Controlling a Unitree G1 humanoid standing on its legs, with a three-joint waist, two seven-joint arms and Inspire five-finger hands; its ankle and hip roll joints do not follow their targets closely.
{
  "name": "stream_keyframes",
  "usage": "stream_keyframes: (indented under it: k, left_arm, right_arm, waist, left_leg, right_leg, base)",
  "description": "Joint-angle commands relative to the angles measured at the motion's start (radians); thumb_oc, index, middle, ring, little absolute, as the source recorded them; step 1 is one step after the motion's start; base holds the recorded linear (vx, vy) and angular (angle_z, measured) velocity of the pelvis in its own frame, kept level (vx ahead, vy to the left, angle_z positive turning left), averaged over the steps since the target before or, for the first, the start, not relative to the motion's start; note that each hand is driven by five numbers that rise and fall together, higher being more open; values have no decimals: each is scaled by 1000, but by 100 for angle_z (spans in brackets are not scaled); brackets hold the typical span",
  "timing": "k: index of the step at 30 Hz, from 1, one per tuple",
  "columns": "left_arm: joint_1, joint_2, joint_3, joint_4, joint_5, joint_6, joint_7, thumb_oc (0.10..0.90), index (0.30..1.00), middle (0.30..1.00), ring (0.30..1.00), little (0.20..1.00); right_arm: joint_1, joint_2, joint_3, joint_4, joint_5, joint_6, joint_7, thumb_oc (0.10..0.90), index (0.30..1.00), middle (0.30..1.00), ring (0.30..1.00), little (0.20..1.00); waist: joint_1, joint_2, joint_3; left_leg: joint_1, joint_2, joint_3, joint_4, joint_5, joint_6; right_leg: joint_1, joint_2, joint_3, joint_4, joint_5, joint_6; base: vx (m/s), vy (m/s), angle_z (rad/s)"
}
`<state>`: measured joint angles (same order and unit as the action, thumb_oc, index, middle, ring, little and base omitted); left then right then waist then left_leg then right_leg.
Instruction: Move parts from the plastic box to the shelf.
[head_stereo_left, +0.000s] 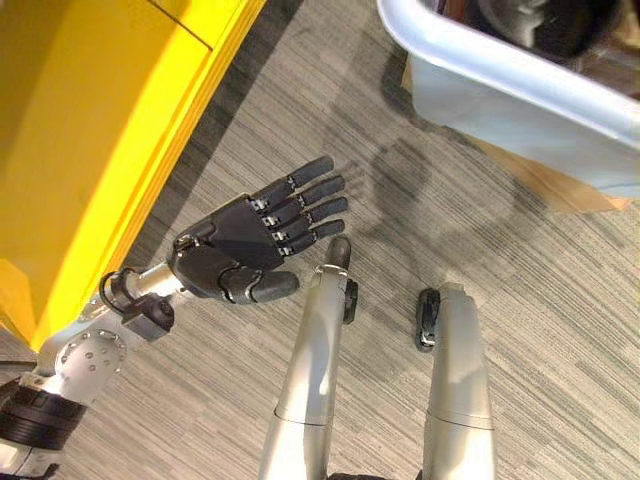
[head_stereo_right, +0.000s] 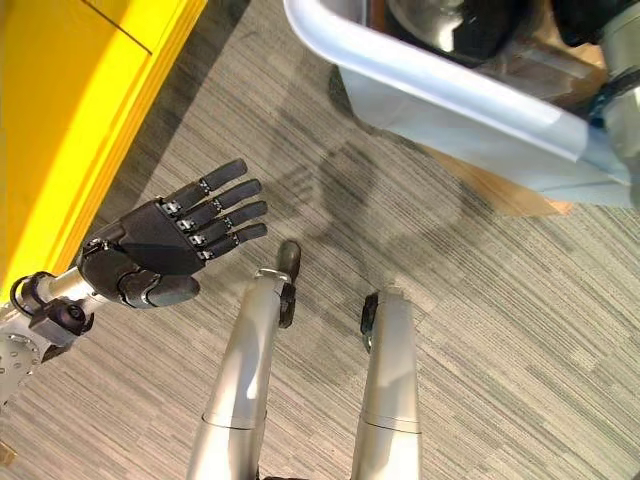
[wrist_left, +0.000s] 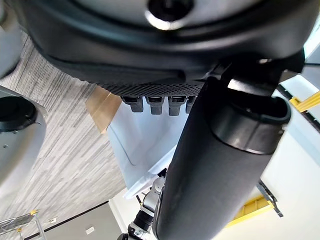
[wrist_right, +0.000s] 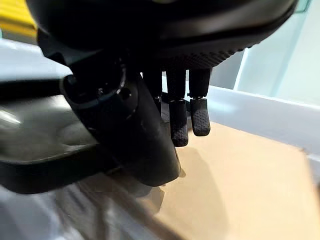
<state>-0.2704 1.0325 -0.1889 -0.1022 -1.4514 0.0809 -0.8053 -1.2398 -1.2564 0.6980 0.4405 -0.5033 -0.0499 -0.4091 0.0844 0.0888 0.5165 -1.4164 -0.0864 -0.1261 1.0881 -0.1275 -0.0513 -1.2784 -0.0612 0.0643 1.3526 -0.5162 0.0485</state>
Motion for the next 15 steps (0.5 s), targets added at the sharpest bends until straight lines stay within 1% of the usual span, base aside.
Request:
stream_keyframes:
  k: [1,2,4,5,7,8,9,10,11,12,13,15]
  left_arm:
    - [-11,-114,46,-107,-94,-21,-54,900,1000,1000,1000,1000]
    - [-13,-127,49,-118,-75,-28,-47,900,1000,1000,1000,1000]
    - [-7,-152,57,-131,-28,-33,-60,900,1000,1000,1000,1000]
    - [-1,-164,61,-139,-9,-32,-66,900,1000,1000,1000,1000]
    - [-1,-172,55,-150,8,-35,-74,900,1000,1000,1000,1000]
    - [6,-195,70,-192,34,-27,-79,900,1000,1000,1000,1000]
    - [7,-200,72,-200,39,-23,-84,900,1000,1000,1000,1000]
    - [15,-214,74,-228,50,-32,-82,900,1000,1000,1000,1000]
    - [16,-223,72,-238,53,-34,-72,900,1000,1000,1000,1000]
    - [16,-226,72,-242,54,-37,-72,900,1000,1000,1000,1000]
    - [14,-233,77,-253,50,-29,-66,900,1000,1000,1000,1000]
    - [7,-248,88,-261,61,-13,-79,900,1000,1000,1000,1000]
  right_arm:
    - [154,64,-32,-83,51,-91,-140,400,300,300,300,300]
    - [193,83,-72,-116,48,-93,-165,400,300,300,300,300]
    - [271,112,-152,-178,17,-129,-214,400,300,300,300,300]
    - [327,130,-205,-226,-10,-144,-225,400,300,300,300,300]
    - [380,146,-255,-266,-43,-157,-239,400,300,300,300,300]
    - [438,165,-320,-341,-61,-160,-241,400,300,300,300,300]
    - [448,171,-332,-350,-69,-163,-243,400,300,300,300,300]
    - [462,189,-357,-370,-97,-174,-232,400,300,300,300,300]
    - [465,194,-363,-377,-124,-170,-227,400,300,300,300,300]
    - [467,196,-365,-379,-148,-165,-228,400,300,300,300,300]
    - [467,193,-365,-386,-186,-153,-223,400,300,300,300,300]
    - [474,192,-371,-392,-180,-142,-199,400,300,300,300,300]
  waist:
    - [-12,7,3]
    - [-18,3,3]
    - [-28,-4,3]
    - [-37,-8,3]
    - [-42,-12,3]
    - [-52,-11,3]
    - [-54,-11,3]
    - [-60,-13,3]
    - [-61,-15,3]
    - [-61,-15,3]
    - [-62,-17,3]
    - [-64,-26,3]
  left_leg:
    - [107,21,13,-172,-21,82]
    - [151,35,11,-225,-8,83]
    - [228,61,13,-307,16,77]
    - [291,77,17,-362,29,71]
    - [340,89,22,-405,43,66]
    - [420,116,32,-499,102,54]
    - [445,120,36,-517,109,50]
    - [547,133,44,-587,132,34]
    - [590,136,46,-620,142,29]
    - [601,137,46,-628,145,27]
    - [648,139,47,-663,156,21]
    - [759,150,56,-738,178,7]
  right_leg:
    - [53,47,-71,-173,130,-85]
    - [92,47,-68,-228,148,-81]
    - [161,38,-70,-309,175,-74]
    - [213,33,-73,-358,186,-72]
    - [256,29,-75,-398,195,-71]
    - [323,29,-84,-489,242,-73]
    - [349,28,-84,-510,247,-72]
    - [453,25,-88,-586,263,-71]
    - [498,24,-90,-617,269,-70]
    - [509,23,-91,-624,271,-69]
    - [559,24,-90,-656,275,-68]
    - [675,20,-96,-729,289,-59]
  base:
    - [-168,12,-13]
    - [-168,12,-12]
    - [-127,26,-10]
    - [-83,36,-9]
    - [-112,35,-6]
    - [-153,44,-2]
    - [-183,83,-1]
    - [-69,67,-10]
    - [-66,62,-14]
    - [-41,35,-12]
    - [-37,40,-5]
    - [-23,43,-1]
